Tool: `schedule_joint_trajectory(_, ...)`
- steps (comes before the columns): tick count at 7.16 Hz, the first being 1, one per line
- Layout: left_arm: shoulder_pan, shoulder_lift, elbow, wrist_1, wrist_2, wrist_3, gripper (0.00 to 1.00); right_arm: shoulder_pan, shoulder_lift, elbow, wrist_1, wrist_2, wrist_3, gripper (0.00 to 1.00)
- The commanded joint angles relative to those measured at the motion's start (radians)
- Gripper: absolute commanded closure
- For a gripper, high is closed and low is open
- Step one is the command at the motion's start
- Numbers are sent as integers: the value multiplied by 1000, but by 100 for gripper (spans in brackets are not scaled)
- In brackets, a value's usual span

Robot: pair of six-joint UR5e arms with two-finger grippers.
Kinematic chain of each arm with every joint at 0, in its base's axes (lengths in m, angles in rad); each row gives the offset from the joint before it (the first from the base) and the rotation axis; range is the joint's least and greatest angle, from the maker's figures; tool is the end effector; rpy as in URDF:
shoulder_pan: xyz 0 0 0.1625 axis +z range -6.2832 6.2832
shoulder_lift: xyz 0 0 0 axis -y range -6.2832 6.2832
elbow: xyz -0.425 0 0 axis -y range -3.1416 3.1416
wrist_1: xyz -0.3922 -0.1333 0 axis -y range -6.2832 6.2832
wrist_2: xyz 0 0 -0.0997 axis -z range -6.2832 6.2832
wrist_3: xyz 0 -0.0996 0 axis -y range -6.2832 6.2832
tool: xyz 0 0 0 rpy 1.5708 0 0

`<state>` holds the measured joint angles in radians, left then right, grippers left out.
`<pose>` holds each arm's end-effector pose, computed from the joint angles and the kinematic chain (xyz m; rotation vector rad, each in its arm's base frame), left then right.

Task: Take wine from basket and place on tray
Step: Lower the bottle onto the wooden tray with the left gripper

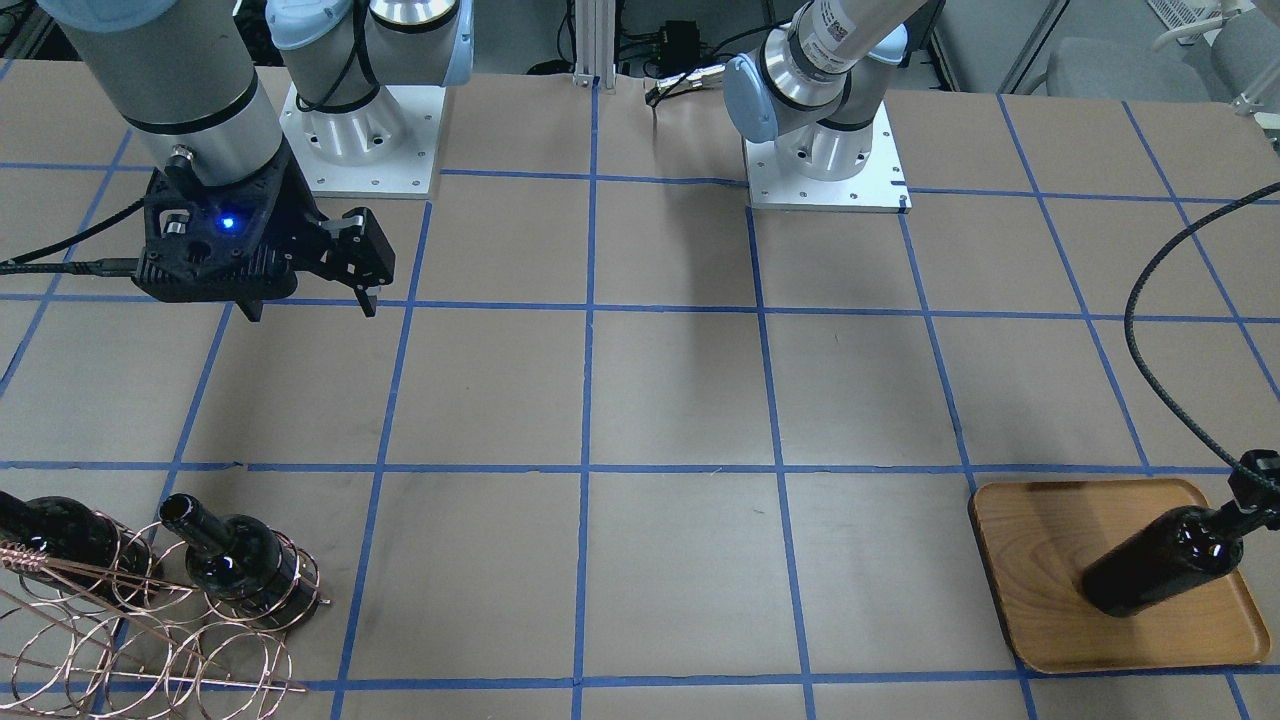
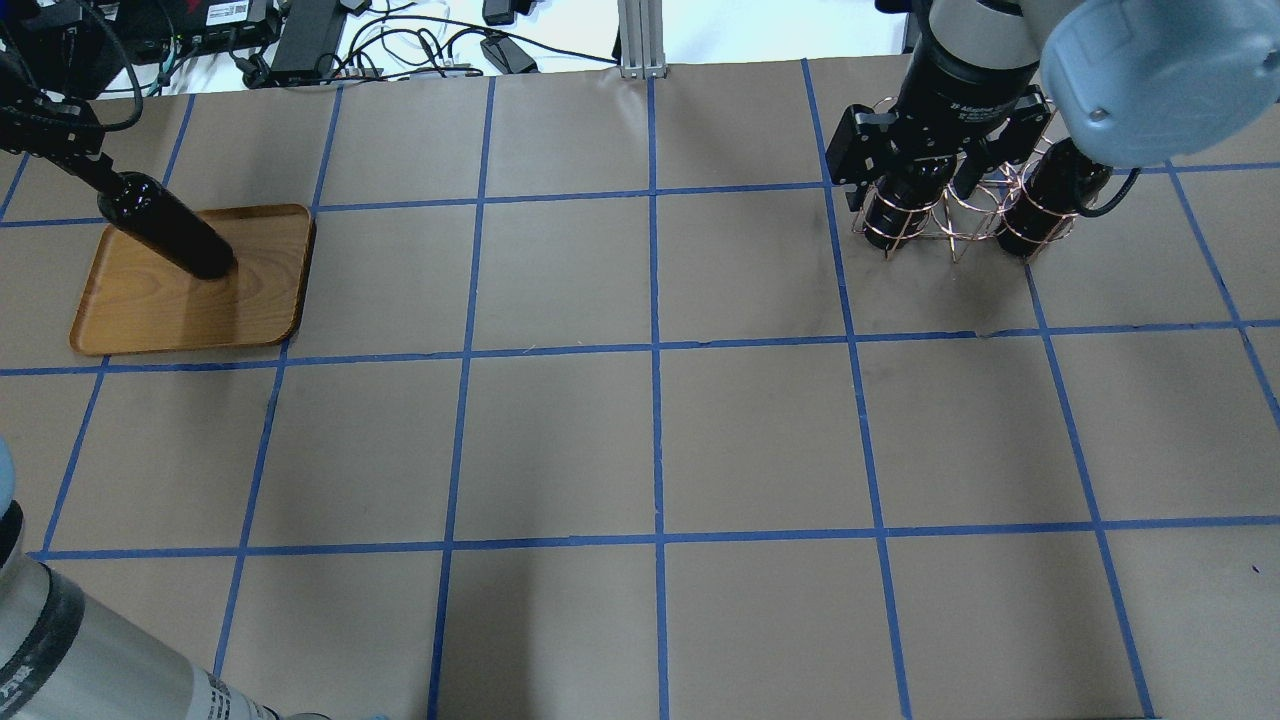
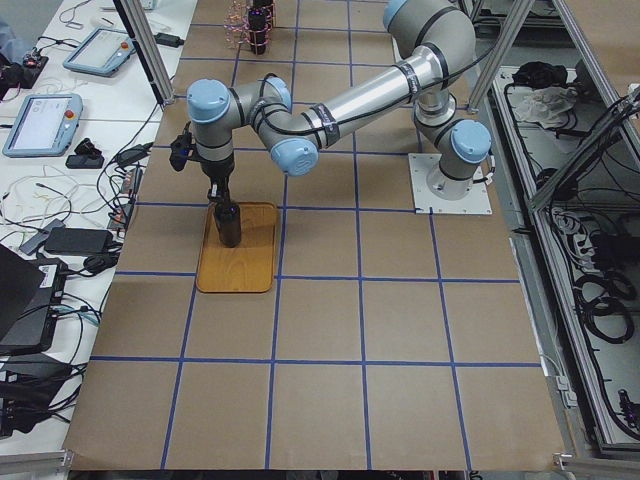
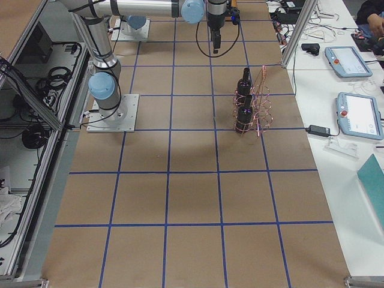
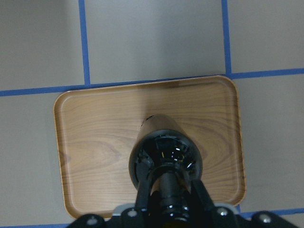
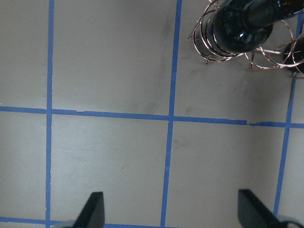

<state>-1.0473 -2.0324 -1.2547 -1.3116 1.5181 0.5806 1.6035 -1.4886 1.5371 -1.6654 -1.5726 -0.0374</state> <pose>0.2238 -0.6648 0.3986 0.0938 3.1194 -0.1943 0.1504 -0.5262 0.4722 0.1099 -3.1369 0.0724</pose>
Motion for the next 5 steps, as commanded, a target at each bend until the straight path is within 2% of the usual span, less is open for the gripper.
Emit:
schedule_joint_trajectory(1,7,-3,-2,0,2,1,73,-2,-4,-2,7,-3,2,0)
schedule_joint_trajectory(2,7,-3,-2,0,2,1,42,-4,-10,-2,6,8,2,0)
schedule_joint_trajectory(5,13,0,0,0,5,2,29,-1,-12,0,10,-9,2,0)
